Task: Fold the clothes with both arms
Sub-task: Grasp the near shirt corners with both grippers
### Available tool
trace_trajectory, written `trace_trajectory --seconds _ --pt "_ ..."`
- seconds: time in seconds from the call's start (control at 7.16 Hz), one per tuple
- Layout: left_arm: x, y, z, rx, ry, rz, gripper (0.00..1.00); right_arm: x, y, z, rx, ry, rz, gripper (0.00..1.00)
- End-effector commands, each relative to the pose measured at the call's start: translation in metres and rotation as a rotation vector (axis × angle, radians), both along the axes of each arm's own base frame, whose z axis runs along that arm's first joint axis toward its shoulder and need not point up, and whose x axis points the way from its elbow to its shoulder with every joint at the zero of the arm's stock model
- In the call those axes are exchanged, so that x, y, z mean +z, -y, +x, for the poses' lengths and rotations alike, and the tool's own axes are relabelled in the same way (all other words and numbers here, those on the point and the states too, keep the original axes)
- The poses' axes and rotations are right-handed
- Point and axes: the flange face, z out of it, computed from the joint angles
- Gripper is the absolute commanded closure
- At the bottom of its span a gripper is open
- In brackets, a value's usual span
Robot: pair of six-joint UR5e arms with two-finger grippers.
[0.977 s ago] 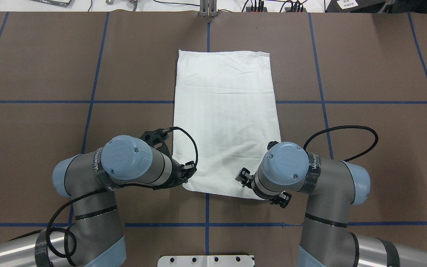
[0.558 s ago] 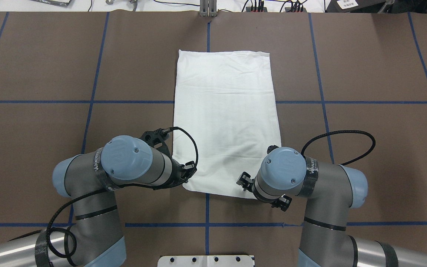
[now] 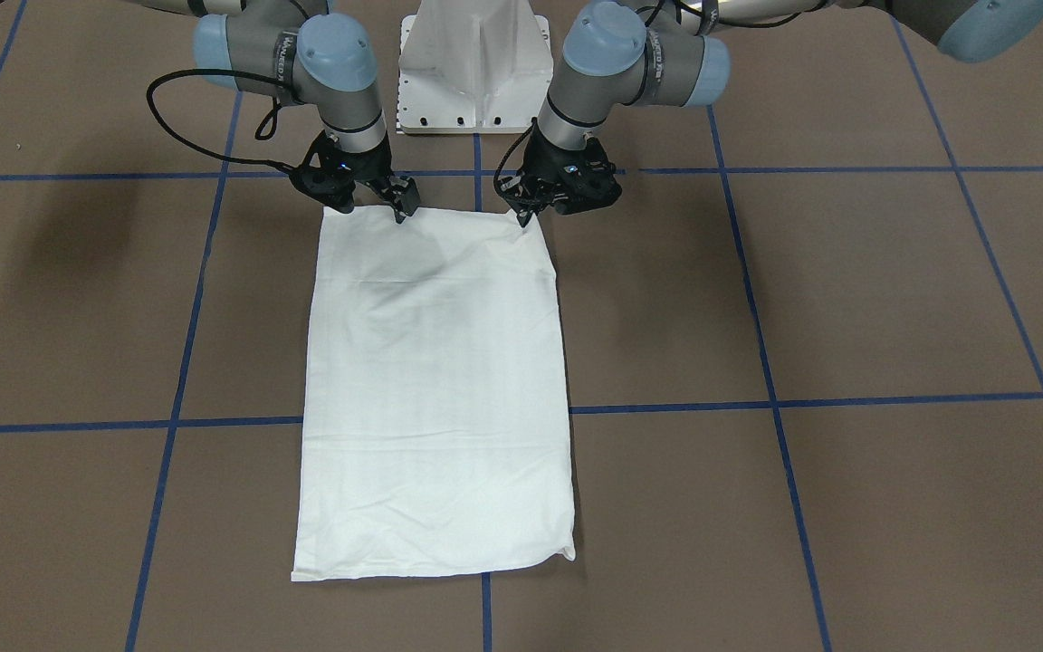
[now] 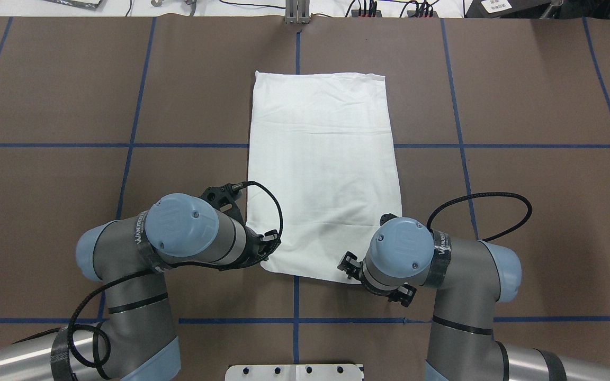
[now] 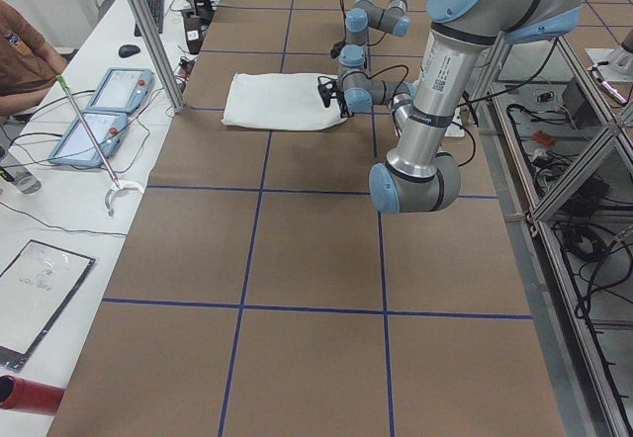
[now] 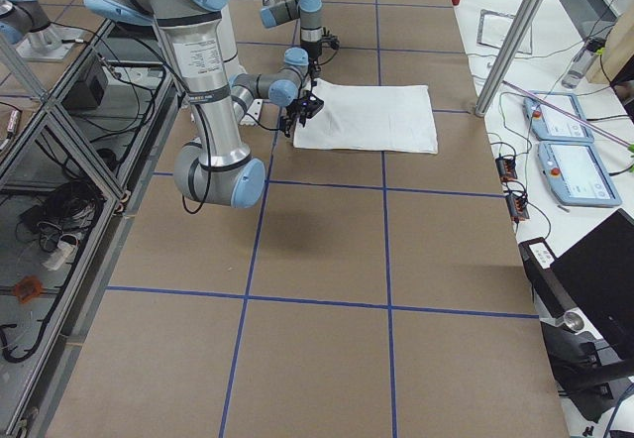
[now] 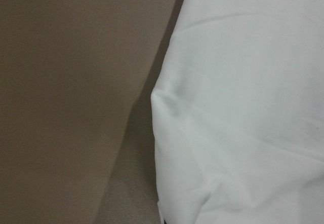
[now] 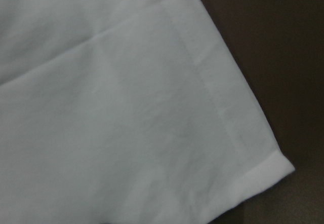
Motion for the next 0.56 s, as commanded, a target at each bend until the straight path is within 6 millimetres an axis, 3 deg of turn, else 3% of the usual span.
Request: trace_trajectory --seconds 0.0,0.14,0.42 --pt "-0.0006 0.0001 0.0002 0.0 -0.001 0.0 1.0 0.0 -0.0008 -0.0007 -0.001 0.0 0.0 0.01" --pt "-0.0006 0.0002 0.0002 -0.001 -0.001 0.001 1.0 -0.0018 -0.0005 -0.0011 0.001 0.002 0.001 0.04" --pt "-0.0004 0.0003 0.0005 -0.001 -0.002 0.002 1.0 -0.0048 0.0061 0.0012 0.038 -0.003 0.042 0.02"
